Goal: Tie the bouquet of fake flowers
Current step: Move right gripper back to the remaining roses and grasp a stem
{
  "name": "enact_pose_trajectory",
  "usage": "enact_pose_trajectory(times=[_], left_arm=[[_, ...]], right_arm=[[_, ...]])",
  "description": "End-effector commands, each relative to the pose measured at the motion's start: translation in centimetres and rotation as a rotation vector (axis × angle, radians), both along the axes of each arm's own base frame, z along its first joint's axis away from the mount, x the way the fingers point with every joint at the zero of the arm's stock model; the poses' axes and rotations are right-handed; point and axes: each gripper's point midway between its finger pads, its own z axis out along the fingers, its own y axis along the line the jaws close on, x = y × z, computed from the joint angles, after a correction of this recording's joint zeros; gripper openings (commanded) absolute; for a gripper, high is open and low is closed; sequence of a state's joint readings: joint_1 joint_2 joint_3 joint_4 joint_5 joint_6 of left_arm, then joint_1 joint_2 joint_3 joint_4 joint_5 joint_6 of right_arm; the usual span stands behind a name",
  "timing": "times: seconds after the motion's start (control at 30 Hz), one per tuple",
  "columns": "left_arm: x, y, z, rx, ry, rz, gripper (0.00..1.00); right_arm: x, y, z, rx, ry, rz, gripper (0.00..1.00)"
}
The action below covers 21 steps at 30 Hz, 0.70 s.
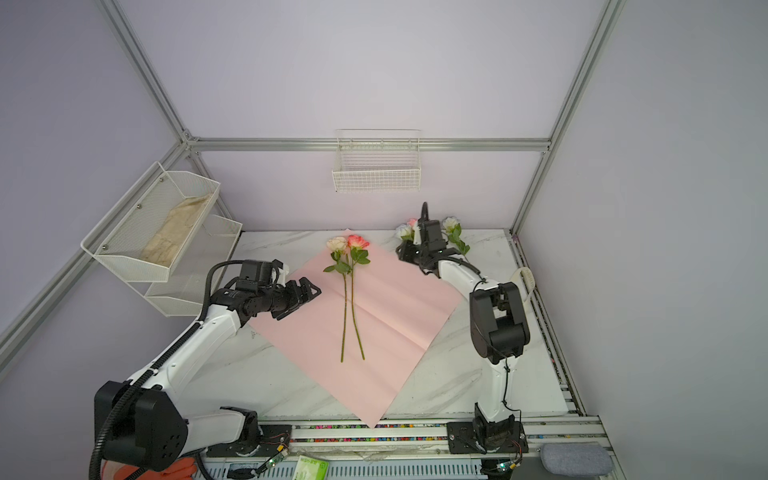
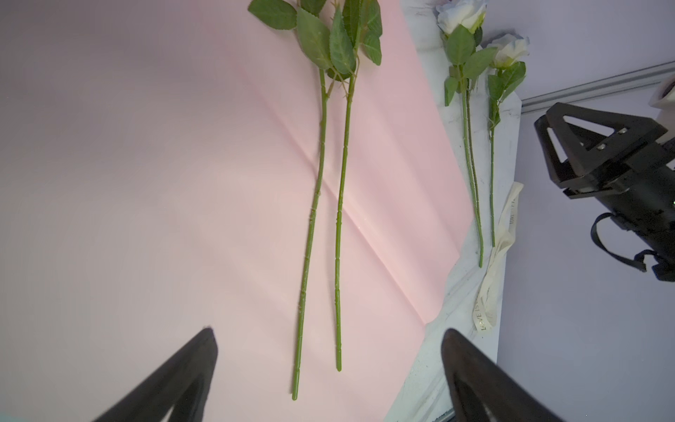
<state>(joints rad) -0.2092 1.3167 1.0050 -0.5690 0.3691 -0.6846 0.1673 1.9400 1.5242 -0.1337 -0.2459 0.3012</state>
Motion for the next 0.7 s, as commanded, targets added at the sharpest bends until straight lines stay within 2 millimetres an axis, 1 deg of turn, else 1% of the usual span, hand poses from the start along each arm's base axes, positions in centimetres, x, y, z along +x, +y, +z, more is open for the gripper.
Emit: enact_pose_trajectory(times=[0.0,0.07,0.1,0.13,0.2,0.3,0.43,0.57,0.67], left_arm=[[0.8,-2.9,1.0,-0.034,-0.046,-0.089,0.95],[1.2,-4.1,1.0,-0.032,-0.041,-0.114,0.95],[1.3,-4.8,1.4,-0.033,-0.051,-0.127,0.95],[1.5,-5.3,0.4,-0.025,-0.024,-0.137,0.95],[1.7,-6.4,0.3,-0.022,-0.019,-0.158,0.95],[2.2,-7.5,0.2,-0.022,-0.012,-0.175,0.95],[2.7,-8.1,-0.1,-0.024,-0.003,-0.184,0.95],[3.4,-8.8,-0.1,-0.034,0.003,-0.199,0.95],[3.7,-9.0,-0.1,-0.037,0.005,-0.203,0.95]], right_arm=[[-0.5,-7.6,-6.1,-0.257,0.149,-0.059,0.42],[0.5,-10.9,-6.9,-0.270,0.166,-0.105,0.42],[1.0,-12.4,-7.4,-0.281,0.174,-0.127,0.42],[1.4,-13.3,-7.6,-0.291,0.172,-0.132,0.42],[2.1,-14.7,-8.8,-0.299,0.200,-0.122,0.43],[2.9,-15.0,-10.1,-0.319,0.221,-0.070,0.44],[4.0,-14.9,-11.5,-0.348,0.233,-0.014,0.46],[4.6,-16.4,-13.5,-0.425,0.298,-0.050,0.46],[4.6,-16.4,-14.5,-0.440,0.317,-0.022,0.45]])
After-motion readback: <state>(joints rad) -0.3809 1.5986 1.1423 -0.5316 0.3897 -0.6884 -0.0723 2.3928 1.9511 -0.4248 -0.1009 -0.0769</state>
